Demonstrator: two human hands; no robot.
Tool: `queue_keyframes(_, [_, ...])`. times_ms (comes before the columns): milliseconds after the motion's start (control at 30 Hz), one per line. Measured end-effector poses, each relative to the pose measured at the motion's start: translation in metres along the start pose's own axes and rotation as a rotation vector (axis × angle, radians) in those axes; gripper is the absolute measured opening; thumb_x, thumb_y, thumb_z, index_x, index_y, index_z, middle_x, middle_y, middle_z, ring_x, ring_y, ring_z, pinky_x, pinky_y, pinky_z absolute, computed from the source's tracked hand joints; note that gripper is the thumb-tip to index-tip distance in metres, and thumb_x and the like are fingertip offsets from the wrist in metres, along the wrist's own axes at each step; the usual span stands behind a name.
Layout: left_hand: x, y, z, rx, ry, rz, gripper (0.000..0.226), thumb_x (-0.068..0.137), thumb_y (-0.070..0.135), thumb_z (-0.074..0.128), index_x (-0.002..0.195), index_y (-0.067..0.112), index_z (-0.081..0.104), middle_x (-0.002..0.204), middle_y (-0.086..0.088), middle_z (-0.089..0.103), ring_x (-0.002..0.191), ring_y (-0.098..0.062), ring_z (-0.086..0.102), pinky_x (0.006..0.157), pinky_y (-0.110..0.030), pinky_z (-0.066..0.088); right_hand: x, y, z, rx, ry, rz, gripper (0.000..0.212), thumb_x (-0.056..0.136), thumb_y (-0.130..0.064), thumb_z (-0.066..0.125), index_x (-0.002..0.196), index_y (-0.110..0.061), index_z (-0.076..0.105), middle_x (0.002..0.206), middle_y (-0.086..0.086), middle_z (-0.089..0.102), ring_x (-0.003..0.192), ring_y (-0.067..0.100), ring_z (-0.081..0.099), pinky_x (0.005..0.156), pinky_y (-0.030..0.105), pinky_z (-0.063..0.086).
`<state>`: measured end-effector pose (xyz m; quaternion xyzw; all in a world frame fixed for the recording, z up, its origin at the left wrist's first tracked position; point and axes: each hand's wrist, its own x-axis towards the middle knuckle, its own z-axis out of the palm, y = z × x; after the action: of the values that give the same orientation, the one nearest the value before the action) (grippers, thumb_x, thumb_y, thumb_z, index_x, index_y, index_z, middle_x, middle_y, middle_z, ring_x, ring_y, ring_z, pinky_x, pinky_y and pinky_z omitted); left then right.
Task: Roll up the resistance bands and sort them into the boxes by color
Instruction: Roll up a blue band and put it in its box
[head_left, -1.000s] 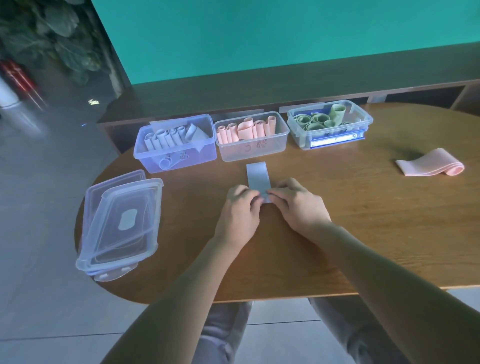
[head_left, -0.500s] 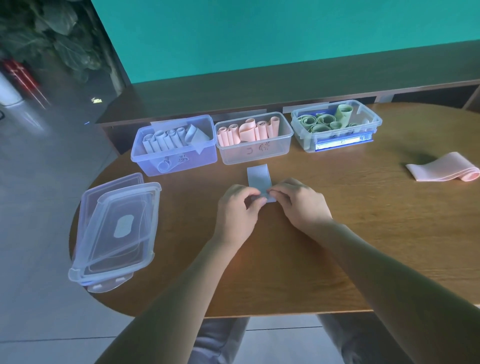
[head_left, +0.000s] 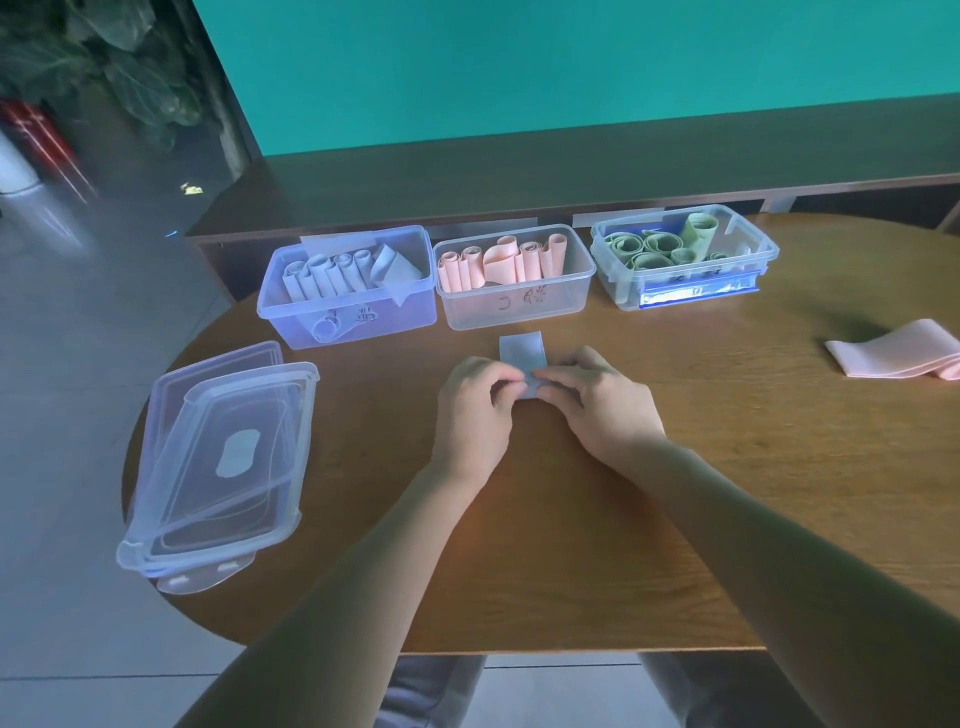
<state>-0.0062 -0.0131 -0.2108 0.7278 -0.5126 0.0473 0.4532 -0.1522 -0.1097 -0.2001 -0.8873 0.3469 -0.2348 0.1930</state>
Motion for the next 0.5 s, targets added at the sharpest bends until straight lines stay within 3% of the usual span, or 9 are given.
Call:
queue_keyframes(67, [0.001, -0.001, 0.001, 0.025, 0.004, 0.026, 0.008, 0.085, 0.01, 0.079, 0.092, 0.011, 0.077, 0.091, 0.002, 0.072, 0.085, -0.016, 0.065, 0.079, -0.029, 0.054, 0.002, 0.003, 0.005, -0.059, 0.043, -0.04, 0.028, 0.101, -0.043, 0.056, 0.123, -0.033, 0.07, 0.118, -0.01, 0.059, 0.1, 0.018, 0.062, 0.073, 0.03, 0.045])
queue_keyframes(167, [0.004, -0.002, 0.005, 0.054, -0.013, 0.014, 0.013, 0.083, 0.014, 0.082, 0.095, 0.011, 0.077, 0.093, 0.0, 0.073, 0.087, -0.02, 0.065, 0.081, -0.021, 0.047, 0.007, 0.005, 0.012, -0.128, 0.077, -0.079, 0.029, 0.102, -0.036, 0.055, 0.124, -0.025, 0.07, 0.115, -0.002, 0.062, 0.103, 0.028, 0.059, 0.083, 0.039, 0.048])
queue_keyframes(300, [0.013, -0.006, 0.009, 0.058, -0.024, -0.003, 0.009, 0.087, 0.013, 0.078, 0.095, 0.009, 0.078, 0.092, -0.005, 0.072, 0.087, -0.025, 0.064, 0.08, -0.015, 0.038, 0.011, 0.008, 0.012, -0.108, 0.13, -0.137, 0.026, 0.1, -0.032, 0.06, 0.122, -0.022, 0.07, 0.116, -0.001, 0.065, 0.099, 0.029, 0.056, 0.086, 0.042, 0.047])
queue_keyframes(500, [0.019, -0.009, 0.011, 0.005, -0.024, -0.051, 0.012, 0.087, 0.015, 0.078, 0.099, 0.012, 0.079, 0.097, -0.002, 0.07, 0.088, -0.015, 0.063, 0.082, -0.02, 0.047, 0.021, 0.012, 0.013, -0.051, 0.115, -0.107, 0.019, 0.097, -0.033, 0.065, 0.111, -0.023, 0.071, 0.11, -0.005, 0.07, 0.095, 0.027, 0.058, 0.084, 0.04, 0.045])
